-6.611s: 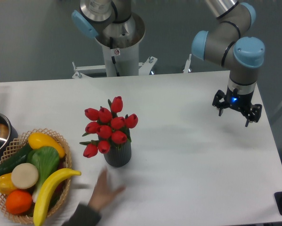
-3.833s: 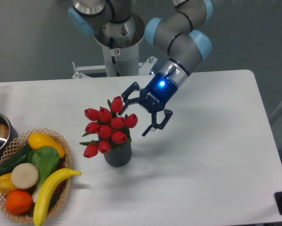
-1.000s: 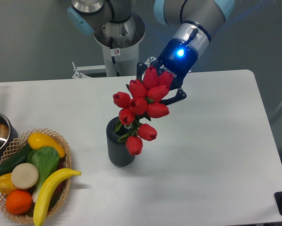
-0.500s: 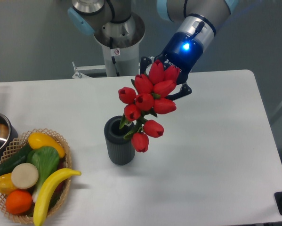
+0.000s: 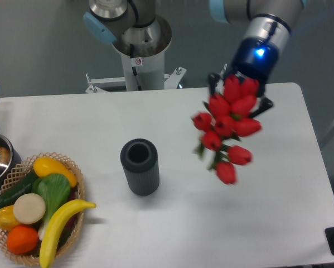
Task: Pick up the flowers from the vase
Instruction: 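Carry the tulip bunch away from the vase and hold it aloft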
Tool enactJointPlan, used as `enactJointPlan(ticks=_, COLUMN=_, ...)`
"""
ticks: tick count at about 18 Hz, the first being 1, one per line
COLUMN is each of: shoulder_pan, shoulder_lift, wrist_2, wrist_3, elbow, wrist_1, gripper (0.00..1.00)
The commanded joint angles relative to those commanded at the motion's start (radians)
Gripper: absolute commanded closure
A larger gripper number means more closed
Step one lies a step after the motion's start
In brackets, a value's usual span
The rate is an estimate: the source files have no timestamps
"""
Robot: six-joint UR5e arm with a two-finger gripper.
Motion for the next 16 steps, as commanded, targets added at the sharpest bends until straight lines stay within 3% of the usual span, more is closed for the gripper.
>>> enactJointPlan(ticks=3, shoulder_pan=-0.002, shoulder_lift=-0.034, wrist_2=0.075, wrist_3=0.057, elbow=-0.002, wrist_1=0.000, gripper=1.00)
enactJointPlan(ticks=7, shoulder_pan=-0.003, shoulder_lift=-0.035, wrist_2=0.325, wrist_3=0.123, elbow=-0.024, wrist_1=-0.006, gripper=1.00)
enactJointPlan(ticks=10, shoulder_pan=-0.005, shoulder_lift=-0.054, wrist_2=0.399, wrist_3=0.140, elbow=-0.035, wrist_1=-0.005, gripper=1.00)
enactJointPlan(ticks=14, shoulder_pan=-0.040, shoulder_lift=-0.100, wrist_2=0.600, wrist_3=0.180, elbow=0.000, wrist_1=-0.005, gripper=1.00)
enactJointPlan(ticks=16, shoulder_pan=-0.072, shoulder_lift=-0.141, wrist_2=0.690, wrist_3=0.181, elbow=0.053, wrist_1=-0.009, gripper=0.99)
